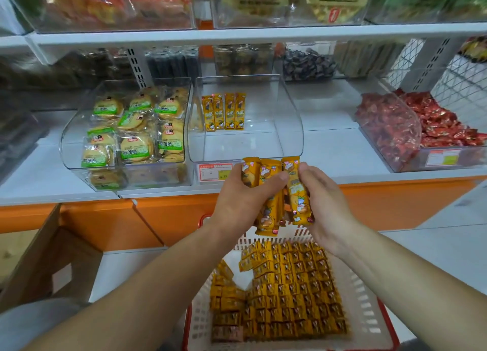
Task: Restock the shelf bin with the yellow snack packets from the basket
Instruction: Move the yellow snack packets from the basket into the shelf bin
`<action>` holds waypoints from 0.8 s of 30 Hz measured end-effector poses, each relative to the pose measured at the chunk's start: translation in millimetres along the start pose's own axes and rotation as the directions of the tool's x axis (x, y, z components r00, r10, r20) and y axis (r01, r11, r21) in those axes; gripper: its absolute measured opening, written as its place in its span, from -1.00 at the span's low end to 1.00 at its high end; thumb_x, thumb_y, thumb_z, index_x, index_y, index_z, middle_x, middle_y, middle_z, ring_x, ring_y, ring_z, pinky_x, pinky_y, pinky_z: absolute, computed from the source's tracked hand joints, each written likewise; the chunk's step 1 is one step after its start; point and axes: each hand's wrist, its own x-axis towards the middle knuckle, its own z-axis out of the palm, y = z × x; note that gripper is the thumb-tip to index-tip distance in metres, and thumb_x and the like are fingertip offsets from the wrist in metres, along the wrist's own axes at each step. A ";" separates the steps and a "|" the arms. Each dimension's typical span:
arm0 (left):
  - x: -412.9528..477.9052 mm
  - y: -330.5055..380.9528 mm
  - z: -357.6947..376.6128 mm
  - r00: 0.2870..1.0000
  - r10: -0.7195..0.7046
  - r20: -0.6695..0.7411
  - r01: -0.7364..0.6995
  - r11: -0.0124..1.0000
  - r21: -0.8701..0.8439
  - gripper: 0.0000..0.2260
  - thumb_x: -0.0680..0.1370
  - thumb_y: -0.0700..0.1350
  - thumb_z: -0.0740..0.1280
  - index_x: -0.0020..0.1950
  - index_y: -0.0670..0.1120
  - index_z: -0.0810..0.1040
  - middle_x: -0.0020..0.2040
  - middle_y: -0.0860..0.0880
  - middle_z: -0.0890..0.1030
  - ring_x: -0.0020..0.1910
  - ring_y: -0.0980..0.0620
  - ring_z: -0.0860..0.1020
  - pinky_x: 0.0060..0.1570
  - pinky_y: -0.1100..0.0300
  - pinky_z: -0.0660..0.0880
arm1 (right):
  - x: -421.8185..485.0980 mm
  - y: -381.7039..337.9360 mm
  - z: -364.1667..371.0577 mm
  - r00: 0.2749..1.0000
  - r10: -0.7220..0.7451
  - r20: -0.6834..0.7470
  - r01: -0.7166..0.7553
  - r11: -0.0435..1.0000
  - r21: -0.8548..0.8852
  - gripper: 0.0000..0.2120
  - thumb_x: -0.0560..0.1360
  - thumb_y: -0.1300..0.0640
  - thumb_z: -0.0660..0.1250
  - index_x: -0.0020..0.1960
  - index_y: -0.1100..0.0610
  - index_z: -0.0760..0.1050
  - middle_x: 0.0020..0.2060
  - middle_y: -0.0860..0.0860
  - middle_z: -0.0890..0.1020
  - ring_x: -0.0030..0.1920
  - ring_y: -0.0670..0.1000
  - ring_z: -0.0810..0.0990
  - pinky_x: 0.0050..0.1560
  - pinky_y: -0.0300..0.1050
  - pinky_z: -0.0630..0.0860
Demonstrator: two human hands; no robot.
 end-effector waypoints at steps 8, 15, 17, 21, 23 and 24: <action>-0.7 11.0 -7.5 0.999 -0.024 -0.026 0.023 0.999 -0.048 -0.56 0.40 0.05 0.62 0.18 -0.04 0.57 -0.02 -0.07 0.75 -0.06 -0.11 0.74 -0.03 -0.16 0.68 | -7.6 1.0 5.0 0.969 0.056 0.242 -0.069 0.997 0.046 -0.75 0.61 0.19 0.24 0.22 0.18 0.59 0.06 0.19 0.70 0.06 0.16 0.70 -0.08 0.02 0.65; 2.7 41.9 -28.4 0.989 0.108 -0.099 -0.101 0.992 0.072 -0.62 0.37 0.10 0.61 0.05 0.01 0.57 -0.17 0.05 0.73 -0.20 0.03 0.72 -0.16 -0.02 0.68 | -9.5 -12.5 3.8 0.970 -0.022 0.243 0.026 1.000 -0.014 -0.56 0.47 0.48 0.28 0.26 0.14 0.56 -0.11 0.20 0.66 -0.12 0.14 0.69 -0.22 0.03 0.65; 5.4 57.6 -44.4 0.969 0.198 -0.151 -0.176 0.973 0.149 -0.64 0.37 0.11 0.60 0.03 0.08 0.53 -0.19 0.18 0.71 -0.22 0.17 0.70 -0.25 0.19 0.66 | -7.4 -23.1 1.5 0.982 -0.066 0.176 0.078 0.995 -0.063 -0.61 0.47 0.43 0.34 0.24 0.13 0.52 -0.16 0.11 0.69 -0.20 0.08 0.71 -0.38 -0.05 0.60; 10.1 69.0 -73.3 0.959 0.228 -0.166 -0.193 0.960 0.205 -0.64 0.39 0.11 0.58 0.04 0.10 0.50 -0.19 0.29 0.67 -0.20 0.25 0.68 -0.28 0.29 0.63 | 1.5 -44.9 2.0 0.970 -0.219 0.106 0.239 0.942 -0.234 -0.70 0.41 0.34 0.47 0.10 0.11 0.59 -0.12 0.09 0.67 -0.26 -0.01 0.65 -0.46 -0.18 0.49; 12.0 67.9 -80.6 0.965 0.211 -0.156 -0.170 0.956 0.239 -0.62 0.37 0.12 0.59 0.06 0.09 0.51 -0.17 0.28 0.68 -0.18 0.23 0.69 -0.21 0.21 0.65 | 10.9 -55.4 7.5 0.953 -0.273 0.129 0.301 0.899 -0.318 -0.73 0.38 0.31 0.53 0.01 0.05 0.65 -0.15 0.05 0.67 -0.24 -0.03 0.62 -0.38 -0.19 0.50; 12.9 68.1 -82.8 0.966 0.208 -0.150 -0.165 0.952 0.259 -0.61 0.37 0.13 0.59 0.07 0.10 0.50 -0.17 0.30 0.67 -0.18 0.25 0.68 -0.22 0.24 0.64 | 17.4 -60.4 12.3 0.946 -0.289 0.149 0.324 0.875 -0.359 -0.74 0.37 0.28 0.54 0.00 0.02 0.66 -0.18 0.01 0.68 -0.25 -0.05 0.62 -0.36 -0.19 0.51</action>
